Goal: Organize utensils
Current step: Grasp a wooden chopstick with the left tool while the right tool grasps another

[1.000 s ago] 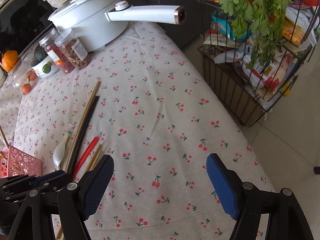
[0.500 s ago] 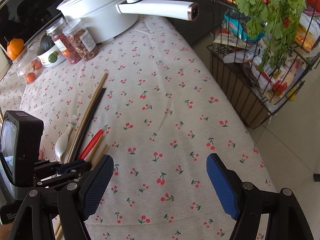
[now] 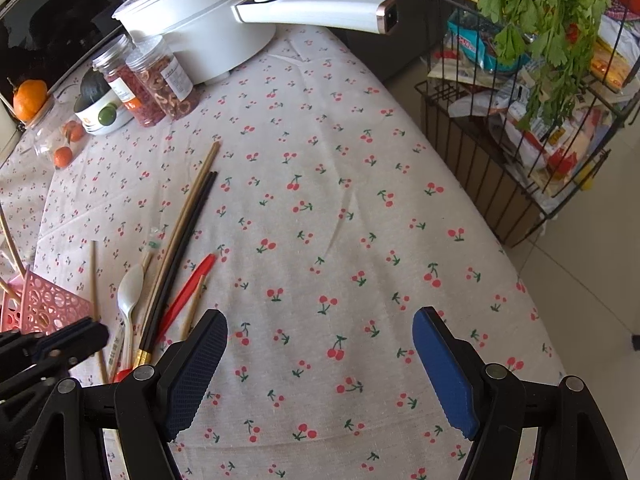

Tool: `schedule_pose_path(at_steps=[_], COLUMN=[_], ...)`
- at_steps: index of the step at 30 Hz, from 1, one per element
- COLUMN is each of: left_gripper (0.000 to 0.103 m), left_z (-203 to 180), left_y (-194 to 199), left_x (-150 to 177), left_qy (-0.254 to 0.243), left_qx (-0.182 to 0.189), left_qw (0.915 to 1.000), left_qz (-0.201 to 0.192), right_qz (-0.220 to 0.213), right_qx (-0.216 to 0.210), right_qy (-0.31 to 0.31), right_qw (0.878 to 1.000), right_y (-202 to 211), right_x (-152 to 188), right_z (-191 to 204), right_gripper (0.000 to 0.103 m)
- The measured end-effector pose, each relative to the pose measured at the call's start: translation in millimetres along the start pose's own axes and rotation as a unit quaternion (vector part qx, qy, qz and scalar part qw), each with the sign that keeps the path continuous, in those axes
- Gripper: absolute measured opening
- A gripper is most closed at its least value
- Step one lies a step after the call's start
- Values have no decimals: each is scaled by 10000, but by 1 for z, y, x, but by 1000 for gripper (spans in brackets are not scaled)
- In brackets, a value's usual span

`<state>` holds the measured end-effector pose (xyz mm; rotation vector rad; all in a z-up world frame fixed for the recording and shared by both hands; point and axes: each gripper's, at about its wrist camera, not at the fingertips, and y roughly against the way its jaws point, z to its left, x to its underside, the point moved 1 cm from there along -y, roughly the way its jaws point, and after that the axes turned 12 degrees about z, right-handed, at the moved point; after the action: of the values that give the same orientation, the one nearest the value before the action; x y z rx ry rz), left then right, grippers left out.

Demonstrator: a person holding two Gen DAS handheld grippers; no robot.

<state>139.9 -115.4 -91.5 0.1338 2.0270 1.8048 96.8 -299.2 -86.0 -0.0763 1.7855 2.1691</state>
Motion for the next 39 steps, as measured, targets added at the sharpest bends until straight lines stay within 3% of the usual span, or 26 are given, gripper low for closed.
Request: schedule_pose_path(at_steps=[8, 21, 24, 27, 33, 36, 39], left_gripper=[6, 6, 6, 6, 6, 6, 6], left_z=[37, 67, 74, 79, 87, 88, 88], left_y=[62, 93, 97, 98, 100, 101, 103], left_x=[50, 83, 88, 92, 97, 98, 99], left_qy=[259, 260, 296, 330, 392, 413, 397], left_qx=[146, 259, 255, 248, 286, 299, 316], left_qw=[9959, 9918, 9913, 9911, 9908, 9905, 9901], left_qz=[-855, -1221, -1257, -1263, -1266, -1280, -1311], right_qz=[175, 1041, 1112, 1212, 984, 1017, 1043], right_qx=[-214, -123, -88, -70, 636, 496, 216], right_qy=[102, 344, 410, 452, 807, 775, 688], right_qw=[9996, 9939, 9929, 9916, 9898, 9906, 9919], right_y=[-14, -93, -104, -114, -117, -116, -109], right_x=[-1, 5, 4, 3, 7, 8, 10], right_z=[30, 87, 97, 104, 118, 113, 102], right_gripper=[81, 80, 69, 50, 17, 7, 6])
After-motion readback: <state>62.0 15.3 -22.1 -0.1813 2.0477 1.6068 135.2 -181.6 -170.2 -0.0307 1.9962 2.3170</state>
